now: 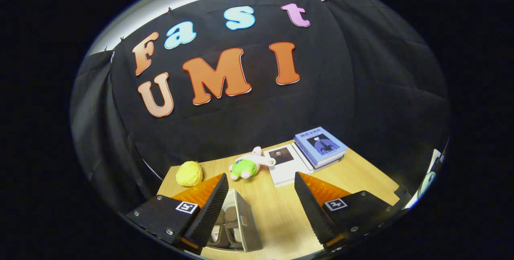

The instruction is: Open the storage box then place both shoes into the box .Put the left shoe in first, then the right shoe, with the right side of both shoes facing outward in a uniform manner.

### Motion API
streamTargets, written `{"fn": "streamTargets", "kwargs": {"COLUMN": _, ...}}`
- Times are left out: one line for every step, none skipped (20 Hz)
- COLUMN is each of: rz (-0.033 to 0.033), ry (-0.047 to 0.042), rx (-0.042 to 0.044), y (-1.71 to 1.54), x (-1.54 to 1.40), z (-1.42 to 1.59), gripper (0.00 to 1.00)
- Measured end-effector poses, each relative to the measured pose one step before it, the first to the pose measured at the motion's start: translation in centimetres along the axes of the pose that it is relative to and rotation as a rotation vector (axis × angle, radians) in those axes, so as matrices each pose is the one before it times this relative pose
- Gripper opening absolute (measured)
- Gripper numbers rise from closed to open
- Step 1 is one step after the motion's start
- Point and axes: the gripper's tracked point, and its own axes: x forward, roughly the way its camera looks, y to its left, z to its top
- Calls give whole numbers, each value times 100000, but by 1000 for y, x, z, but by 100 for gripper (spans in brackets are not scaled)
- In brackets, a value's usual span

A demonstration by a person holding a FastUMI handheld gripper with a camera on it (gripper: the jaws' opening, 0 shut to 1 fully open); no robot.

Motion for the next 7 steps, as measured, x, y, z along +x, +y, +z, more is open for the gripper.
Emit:
{"fn": "streamTargets", "kwargs": {"rz": -242, "ry": -1863, "rx": -1327, "y": -268, "x": -603, "z": 1015, "gripper": 98}}
{"fn": "streamTargets", "kwargs": {"rz": -393, "ry": -2122, "rx": -1633, "y": -396, "x": -521, "z": 978, "gripper": 98}}
{"fn": "streamTargets", "kwargs": {"rz": -372, "ry": -1881, "rx": -1636, "y": -352, "x": -570, "z": 908, "gripper": 98}}
{"fn": "streamTargets", "kwargs": {"rz": -405, "ry": -1819, "rx": -718, "y": -327, "x": -586, "z": 796, "gripper": 98}}
{"fn": "streamTargets", "kwargs": {"rz": 163, "ry": -1869, "rx": 29, "y": -179, "x": -855, "z": 741, "gripper": 99}}
{"fn": "streamTargets", "kwargs": {"rz": 534, "ry": -1483, "rx": 431, "y": -82, "x": -553, "z": 634, "gripper": 98}}
{"fn": "streamTargets", "kwargs": {"rz": 629, "ry": -929, "rx": 806, "y": -29, "x": -336, "z": 313, "gripper": 98}}
